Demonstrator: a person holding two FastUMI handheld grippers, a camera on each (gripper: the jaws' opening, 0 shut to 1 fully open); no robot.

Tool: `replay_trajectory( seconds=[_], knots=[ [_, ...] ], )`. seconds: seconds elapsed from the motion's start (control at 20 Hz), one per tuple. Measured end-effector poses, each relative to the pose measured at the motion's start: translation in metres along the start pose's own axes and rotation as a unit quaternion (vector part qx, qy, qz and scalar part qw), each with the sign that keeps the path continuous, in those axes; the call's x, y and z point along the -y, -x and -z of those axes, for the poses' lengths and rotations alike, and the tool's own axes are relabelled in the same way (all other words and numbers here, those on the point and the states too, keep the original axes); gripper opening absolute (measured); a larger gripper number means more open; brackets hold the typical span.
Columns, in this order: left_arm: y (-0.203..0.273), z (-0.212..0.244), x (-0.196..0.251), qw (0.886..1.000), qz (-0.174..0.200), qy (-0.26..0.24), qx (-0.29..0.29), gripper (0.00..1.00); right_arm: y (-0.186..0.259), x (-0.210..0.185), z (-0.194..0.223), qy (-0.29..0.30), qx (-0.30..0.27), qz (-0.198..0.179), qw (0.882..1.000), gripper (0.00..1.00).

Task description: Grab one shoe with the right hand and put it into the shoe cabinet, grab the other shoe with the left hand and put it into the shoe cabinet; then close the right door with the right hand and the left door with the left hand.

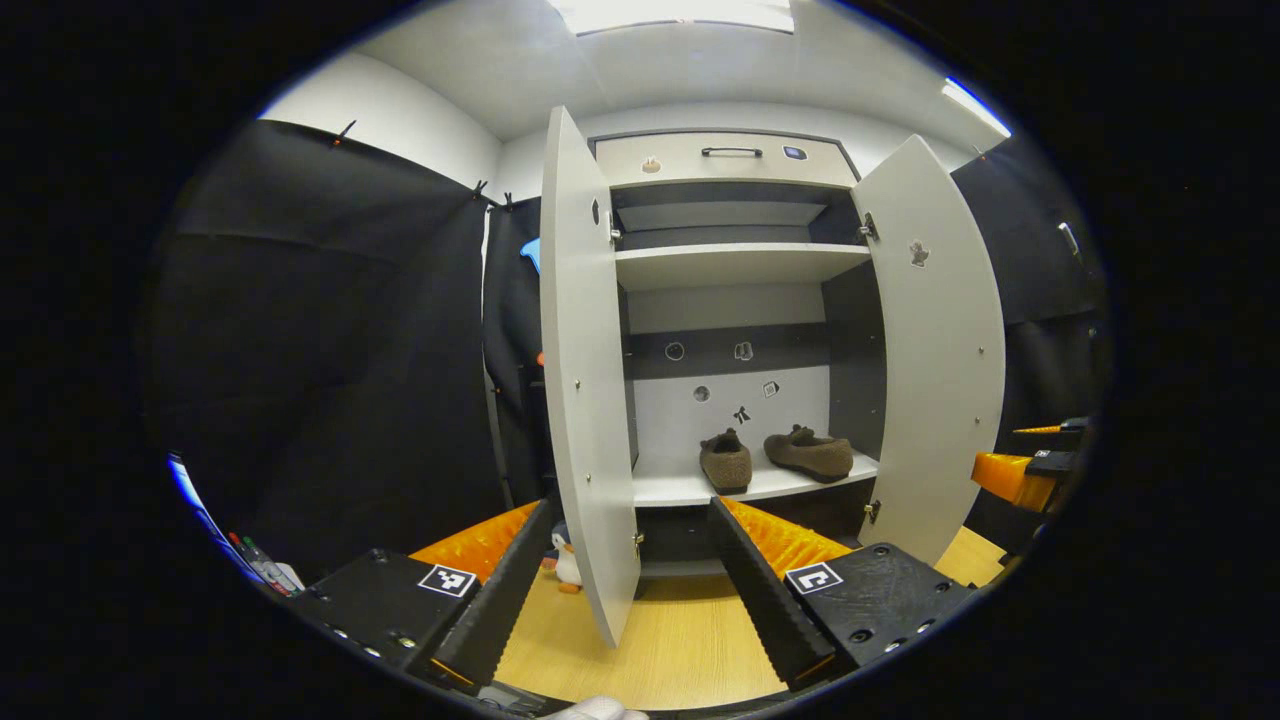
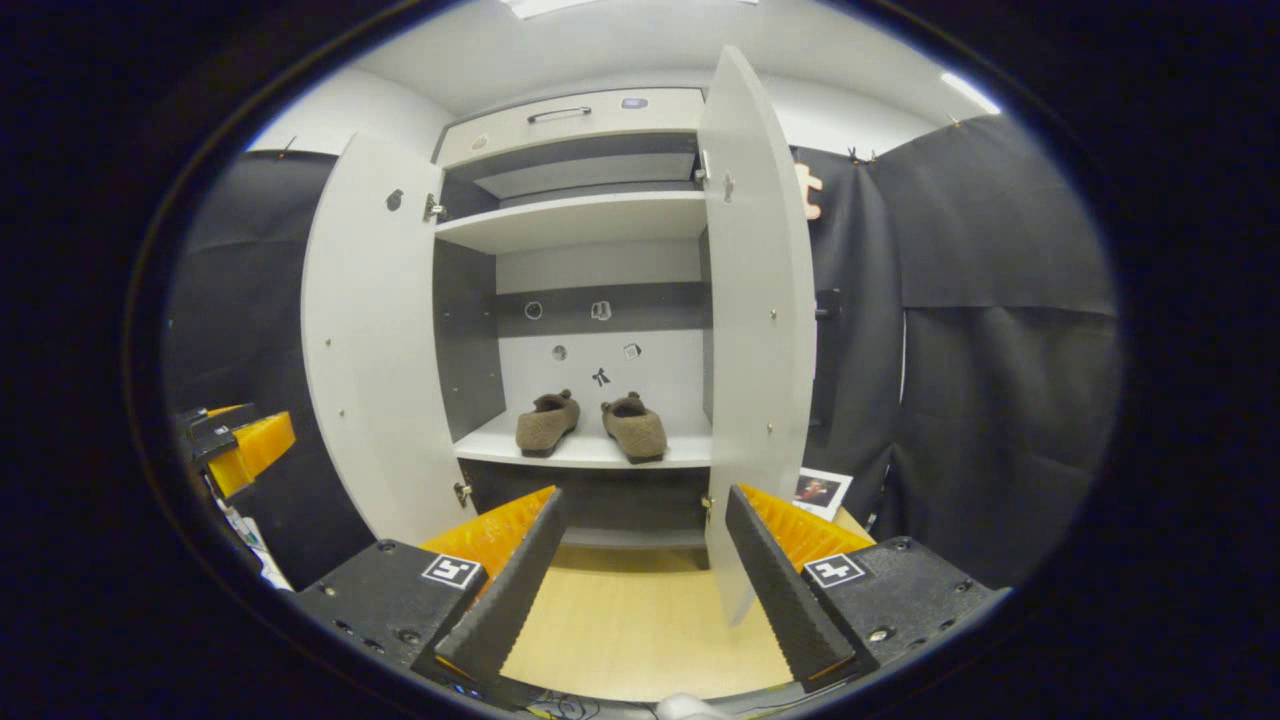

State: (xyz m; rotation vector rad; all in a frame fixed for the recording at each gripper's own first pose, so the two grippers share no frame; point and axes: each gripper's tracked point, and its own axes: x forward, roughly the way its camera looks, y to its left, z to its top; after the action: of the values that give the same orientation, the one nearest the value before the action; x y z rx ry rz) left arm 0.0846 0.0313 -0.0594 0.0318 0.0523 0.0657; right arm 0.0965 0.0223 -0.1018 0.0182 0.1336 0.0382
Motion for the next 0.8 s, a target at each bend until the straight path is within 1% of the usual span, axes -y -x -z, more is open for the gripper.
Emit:
replay_trajectory(
  seconds=[0.1,0.15,0.2,0.25,0.35,0.45,0.5,0.65,0.8],
  knots=[
    [0.000,0.002,0.003,1.000,0.007,0.006,-0.003,0.97,-0.002,0.014,-0.012,0.002,0.009,0.010,1.000,1.00],
    [0.000,0.002,0.005,1.000,0.011,0.007,-0.002,0.97,-0.004,0.031,-0.021,0.009,0.018,0.025,0.999,1.00],
    [-0.002,0.003,0.009,1.000,0.016,0.008,-0.002,1.00,-0.006,0.048,-0.029,0.015,0.025,0.041,0.999,1.00],
    [-0.004,0.003,0.018,1.000,0.023,0.012,-0.003,0.97,-0.009,0.070,-0.035,0.017,0.031,0.062,0.997,1.00],
    [-0.009,0.007,0.033,0.999,0.036,0.018,-0.010,0.97,-0.015,0.114,-0.046,0.007,0.032,0.104,0.994,1.00],
    [-0.007,0.011,0.041,0.999,0.041,0.019,-0.016,0.97,-0.021,0.150,-0.054,-0.003,0.032,0.135,0.990,1.00],
    [-0.007,0.013,0.043,0.999,0.042,0.019,-0.018,0.97,-0.025,0.164,-0.058,-0.004,0.034,0.145,0.989,1.00],
    [-0.008,0.017,0.049,0.999,0.040,0.017,-0.023,0.96,-0.045,0.191,-0.069,0.006,0.043,0.161,0.986,1.00],
    [-0.008,0.020,0.049,0.999,0.033,0.013,-0.027,0.96,-0.069,0.198,-0.077,0.009,0.043,0.153,0.987,1.00]
  ],
)
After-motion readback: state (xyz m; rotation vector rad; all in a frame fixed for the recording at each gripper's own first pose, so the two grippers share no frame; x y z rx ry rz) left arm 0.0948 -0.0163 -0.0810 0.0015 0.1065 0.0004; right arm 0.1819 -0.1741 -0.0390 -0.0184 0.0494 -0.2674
